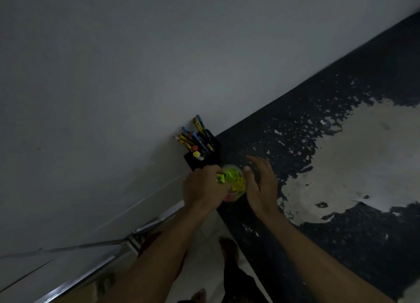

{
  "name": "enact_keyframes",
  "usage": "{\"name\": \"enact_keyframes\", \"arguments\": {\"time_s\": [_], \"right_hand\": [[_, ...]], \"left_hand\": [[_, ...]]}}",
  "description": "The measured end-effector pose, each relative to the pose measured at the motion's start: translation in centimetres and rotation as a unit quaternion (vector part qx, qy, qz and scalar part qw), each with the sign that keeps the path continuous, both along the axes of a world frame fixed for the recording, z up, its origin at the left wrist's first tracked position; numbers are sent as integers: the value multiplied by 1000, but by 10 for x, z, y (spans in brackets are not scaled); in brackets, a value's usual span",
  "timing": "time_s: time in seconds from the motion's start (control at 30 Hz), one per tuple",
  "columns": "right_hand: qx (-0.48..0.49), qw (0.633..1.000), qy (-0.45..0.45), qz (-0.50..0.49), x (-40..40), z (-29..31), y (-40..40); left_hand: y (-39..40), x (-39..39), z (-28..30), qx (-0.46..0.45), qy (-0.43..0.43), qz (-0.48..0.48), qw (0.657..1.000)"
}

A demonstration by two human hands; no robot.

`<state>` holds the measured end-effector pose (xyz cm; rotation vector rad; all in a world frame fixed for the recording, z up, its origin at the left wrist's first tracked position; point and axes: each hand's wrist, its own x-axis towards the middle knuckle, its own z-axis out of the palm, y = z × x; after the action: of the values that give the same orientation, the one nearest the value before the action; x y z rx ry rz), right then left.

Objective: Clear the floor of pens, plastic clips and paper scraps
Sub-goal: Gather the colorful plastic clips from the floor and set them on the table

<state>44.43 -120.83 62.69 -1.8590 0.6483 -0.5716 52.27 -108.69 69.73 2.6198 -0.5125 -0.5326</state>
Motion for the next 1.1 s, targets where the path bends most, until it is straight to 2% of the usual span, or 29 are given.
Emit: {"name": "enact_keyframes", "arguments": {"time_s": [0.17, 0.27, 0.37, 0.43, 0.5, 0.6, 0.9, 1.1], "right_hand": [[14, 1000, 4, 13, 4, 7, 6], [29, 999, 13, 22, 6, 7, 10], [62, 998, 22, 10, 6, 3, 12], [111, 994, 22, 0, 6, 2, 11], [167, 986, 6, -9, 6, 4, 8], [215, 976, -15, -35, 7, 6, 4], [259, 963, -38, -59, 8, 9, 4], [269, 960, -22, -69, 8, 8, 5]], "left_hand": [[-19, 3, 5, 139, -103, -144, 974], [-21, 5, 6, 154, -118, -185, 963], [-20, 6, -3, 77, -150, -169, 971], [-23, 2, -8, -55, -185, -108, 975], [-30, -4, -14, -192, -203, -56, 959], [-42, -14, -28, -285, -216, -40, 933], [-48, -22, -60, -306, -221, -13, 926], [-57, -23, -62, -276, -195, 21, 941]]}}
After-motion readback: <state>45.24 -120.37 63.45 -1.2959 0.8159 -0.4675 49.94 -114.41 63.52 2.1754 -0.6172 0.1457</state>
